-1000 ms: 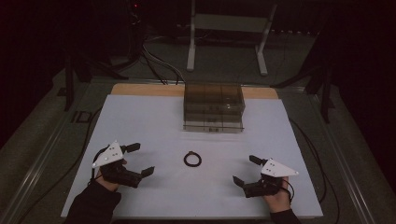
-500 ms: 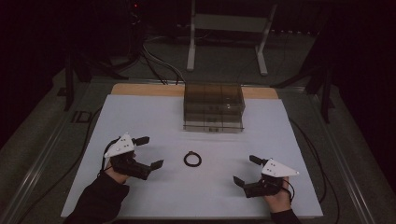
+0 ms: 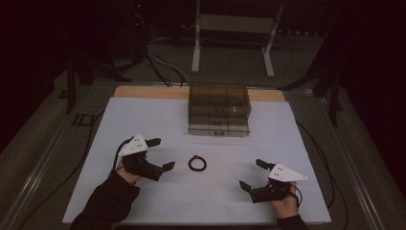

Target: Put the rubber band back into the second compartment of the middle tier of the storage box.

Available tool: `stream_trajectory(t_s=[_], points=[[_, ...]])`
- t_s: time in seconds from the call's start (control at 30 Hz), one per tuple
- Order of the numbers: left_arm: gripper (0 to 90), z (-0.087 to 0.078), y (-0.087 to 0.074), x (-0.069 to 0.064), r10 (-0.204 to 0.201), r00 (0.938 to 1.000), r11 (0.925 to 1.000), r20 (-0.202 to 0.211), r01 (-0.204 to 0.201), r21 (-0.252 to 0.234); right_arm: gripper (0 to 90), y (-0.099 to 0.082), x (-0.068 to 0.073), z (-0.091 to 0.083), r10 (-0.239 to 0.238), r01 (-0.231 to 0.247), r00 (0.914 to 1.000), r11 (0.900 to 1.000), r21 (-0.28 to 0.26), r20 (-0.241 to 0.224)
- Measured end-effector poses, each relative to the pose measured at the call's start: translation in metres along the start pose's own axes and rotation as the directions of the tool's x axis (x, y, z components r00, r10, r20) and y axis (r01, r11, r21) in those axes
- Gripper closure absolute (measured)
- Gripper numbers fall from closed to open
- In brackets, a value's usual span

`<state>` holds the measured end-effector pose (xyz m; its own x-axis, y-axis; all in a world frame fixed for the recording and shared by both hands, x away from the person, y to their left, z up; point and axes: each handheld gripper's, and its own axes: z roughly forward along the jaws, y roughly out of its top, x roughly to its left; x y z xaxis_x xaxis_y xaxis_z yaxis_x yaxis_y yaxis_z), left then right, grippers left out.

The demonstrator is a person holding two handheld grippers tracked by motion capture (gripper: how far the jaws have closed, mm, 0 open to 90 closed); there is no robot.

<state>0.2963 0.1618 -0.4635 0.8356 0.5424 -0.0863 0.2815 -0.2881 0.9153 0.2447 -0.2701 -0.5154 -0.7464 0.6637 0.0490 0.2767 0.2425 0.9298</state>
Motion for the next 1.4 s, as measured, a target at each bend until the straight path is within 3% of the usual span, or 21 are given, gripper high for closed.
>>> stream_trajectory(t_s=[0.4, 0.8, 1.03, 1.17, 1.4], points=[[0.4, 0.026, 0.012, -0.002, 0.012, 0.9997, 0.9999, 0.023, -0.012, 0.002, 0.0, 0.000, 0.000, 0.000, 0.002, -0.002, 1.0000, 1.0000, 0.000, -0.001], [0.4, 0.056, -0.003, -0.001, -0.012, 0.9999, 0.9965, 0.010, 0.011, 0.083, 0.0, 0.000, -0.001, 0.000, 0.004, -0.004, 1.0000, 1.0000, 0.004, -0.009], [1.1, 0.072, -0.011, -0.004, -0.012, 0.9999, 0.9915, 0.000, 0.012, 0.129, 0.0, 0.000, 0.000, 0.001, -0.001, 0.001, 0.9999, 1.0000, 0.008, -0.013], [1.1, 0.081, -0.014, -0.006, -0.033, 0.9995, 0.9879, -0.006, 0.033, 0.151, 0.0, -0.001, 0.000, 0.001, 0.001, -0.001, 0.9999, 1.0000, 0.009, -0.015], [1.2, 0.096, -0.019, -0.007, -0.080, 0.9968, 0.9753, -0.004, 0.079, 0.206, 0.0, -0.001, 0.000, 0.001, 0.000, 0.000, 0.9999, 0.9999, 0.012, -0.017]])
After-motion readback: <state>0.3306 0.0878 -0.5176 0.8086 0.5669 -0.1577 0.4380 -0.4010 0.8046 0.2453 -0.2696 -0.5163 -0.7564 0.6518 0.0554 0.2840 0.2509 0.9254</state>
